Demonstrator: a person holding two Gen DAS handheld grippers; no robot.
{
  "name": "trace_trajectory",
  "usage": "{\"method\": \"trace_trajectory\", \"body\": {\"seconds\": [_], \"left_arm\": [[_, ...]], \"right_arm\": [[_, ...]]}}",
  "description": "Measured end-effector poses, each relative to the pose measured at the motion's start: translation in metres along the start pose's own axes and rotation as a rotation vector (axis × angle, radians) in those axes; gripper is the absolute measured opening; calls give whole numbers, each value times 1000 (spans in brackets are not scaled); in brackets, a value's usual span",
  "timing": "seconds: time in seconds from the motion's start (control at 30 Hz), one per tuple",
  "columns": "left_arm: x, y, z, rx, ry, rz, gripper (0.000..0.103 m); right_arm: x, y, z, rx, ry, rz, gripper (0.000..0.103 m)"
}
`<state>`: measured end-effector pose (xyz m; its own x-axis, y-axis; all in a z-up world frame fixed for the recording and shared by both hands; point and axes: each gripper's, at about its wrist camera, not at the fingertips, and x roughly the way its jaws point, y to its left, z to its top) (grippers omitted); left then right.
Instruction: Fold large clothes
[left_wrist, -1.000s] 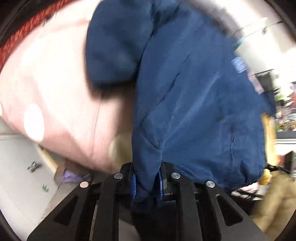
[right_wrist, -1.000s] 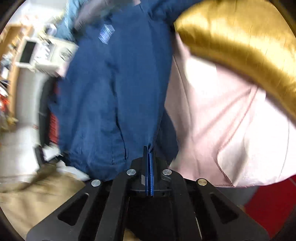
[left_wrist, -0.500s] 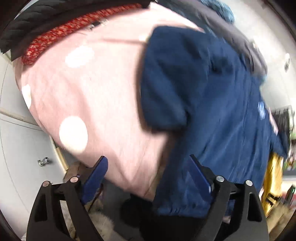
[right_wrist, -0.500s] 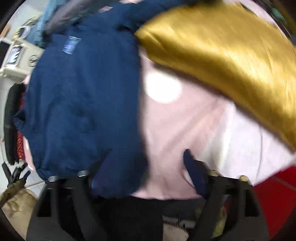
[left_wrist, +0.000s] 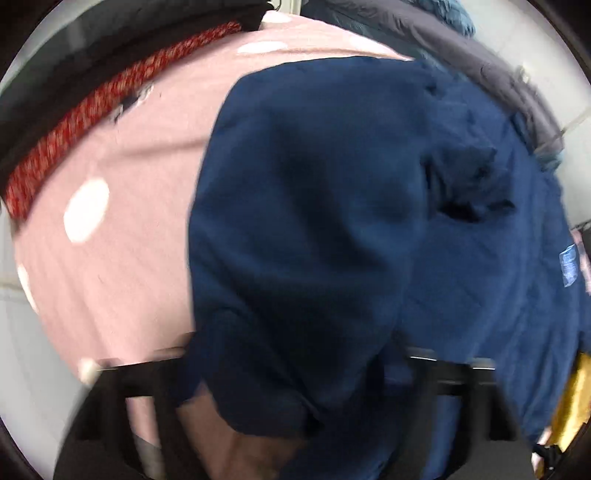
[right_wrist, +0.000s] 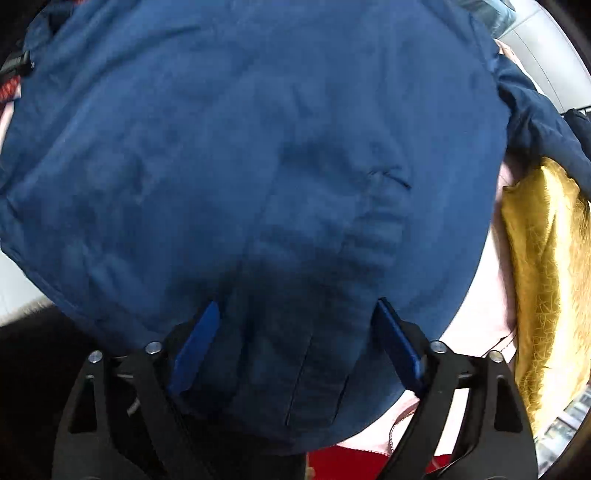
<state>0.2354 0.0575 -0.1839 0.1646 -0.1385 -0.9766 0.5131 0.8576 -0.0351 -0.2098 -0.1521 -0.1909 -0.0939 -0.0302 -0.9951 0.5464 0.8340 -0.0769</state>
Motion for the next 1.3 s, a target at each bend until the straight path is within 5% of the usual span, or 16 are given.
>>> {"method": "trace_trajectory", "body": {"seconds": [0.07, 0.23, 0.3, 0.47, 0.53, 0.63, 0.7, 0.9, 1.03, 1.1, 1.3], "left_arm": [[-15, 8, 15, 9, -37, 18, 15], [-113, 63, 75, -59, -345, 216, 11], [-141, 95, 100, -138, -389, 230, 11], [-162, 137, 138, -202, -426, 293, 11], [-149, 144, 151, -206, -373, 319, 15], [-119, 147, 168, -257, -237, 341, 35], [-105, 135, 170, -262, -191, 340, 62], [-135, 86, 136, -183, -327, 215, 95], [-176, 49, 116, -106, -502, 267, 97], [-176, 27, 98, -56, -528, 228, 97], [-119, -72, 32, 264, -303, 103, 97]], "right_arm": [[5, 4, 0, -25, 7, -29, 89], [15, 16, 1, -75, 19, -51, 97], [21, 16, 3, -78, 35, -57, 97], [34, 24, 17, -84, 75, -60, 97], [40, 25, 23, -82, 82, -56, 98], [42, 20, 27, -78, 81, -48, 98], [42, 19, 26, -76, 79, -48, 99], [50, 29, 27, -77, 92, -54, 99], [54, 32, 34, -81, 106, -60, 99], [56, 33, 35, -83, 108, -65, 99], [59, 43, 43, -82, 122, -70, 99]]}}
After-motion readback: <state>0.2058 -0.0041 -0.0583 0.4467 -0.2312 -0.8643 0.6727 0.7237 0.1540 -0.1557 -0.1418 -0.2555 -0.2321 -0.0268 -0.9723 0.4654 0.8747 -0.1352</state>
